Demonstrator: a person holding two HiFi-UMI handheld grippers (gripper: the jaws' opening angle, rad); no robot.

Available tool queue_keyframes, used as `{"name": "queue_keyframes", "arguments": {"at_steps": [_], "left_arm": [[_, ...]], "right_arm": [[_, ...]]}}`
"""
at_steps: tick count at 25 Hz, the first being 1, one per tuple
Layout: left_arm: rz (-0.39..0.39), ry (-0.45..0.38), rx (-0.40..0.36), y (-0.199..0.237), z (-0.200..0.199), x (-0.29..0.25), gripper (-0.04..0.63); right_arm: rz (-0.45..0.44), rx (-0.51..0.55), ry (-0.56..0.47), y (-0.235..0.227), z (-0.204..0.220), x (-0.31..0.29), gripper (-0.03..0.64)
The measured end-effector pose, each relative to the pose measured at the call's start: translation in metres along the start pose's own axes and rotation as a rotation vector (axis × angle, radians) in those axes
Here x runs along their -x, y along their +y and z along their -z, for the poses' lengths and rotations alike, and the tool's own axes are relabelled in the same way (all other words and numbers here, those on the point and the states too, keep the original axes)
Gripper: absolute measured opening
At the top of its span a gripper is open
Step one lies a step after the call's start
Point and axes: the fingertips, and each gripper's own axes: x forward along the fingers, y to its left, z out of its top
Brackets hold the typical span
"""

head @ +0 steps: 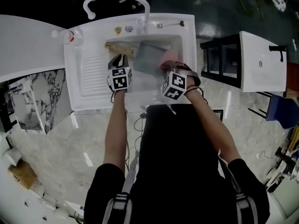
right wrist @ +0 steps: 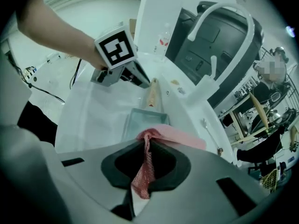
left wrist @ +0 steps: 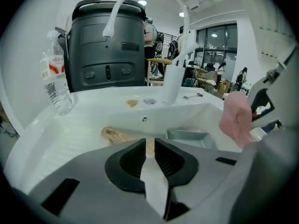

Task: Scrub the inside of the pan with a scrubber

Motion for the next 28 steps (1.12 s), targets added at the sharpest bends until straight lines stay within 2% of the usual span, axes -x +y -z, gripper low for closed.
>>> {"name": "queue_keyframes", "arguments": {"at_steps": [5,12,16,23,28], "left_arm": [[0.013,-0.037,0.01,-0.044,0.004,0.05,0.059],[-0.041,-0.113,0.056,-0.103,0.005,0.12,0.039],[-0.059,-0.157,0.073,-0.145,0.009,0.161,0.036],[-0.072,-0.269,0.184,-0.221,0.011,0.233,0.034],[-0.061,-0.388,0.224,-0.263,-0.011,0.278,0.034]], "right_arm": [[0.018,0.003,-0.078,0.004,-0.003,0.028,0.044],[-0.004,-0.009,-0.208,0.017,0.008,0.069,0.044],[-0.079,-0.134,-0.341,0.026,0.017,0.106,0.044],[-0.19,-0.358,-0.567,0.024,0.042,0.185,0.044],[-0.253,-0.423,-0.725,0.015,0.058,0.247,0.044]]}}
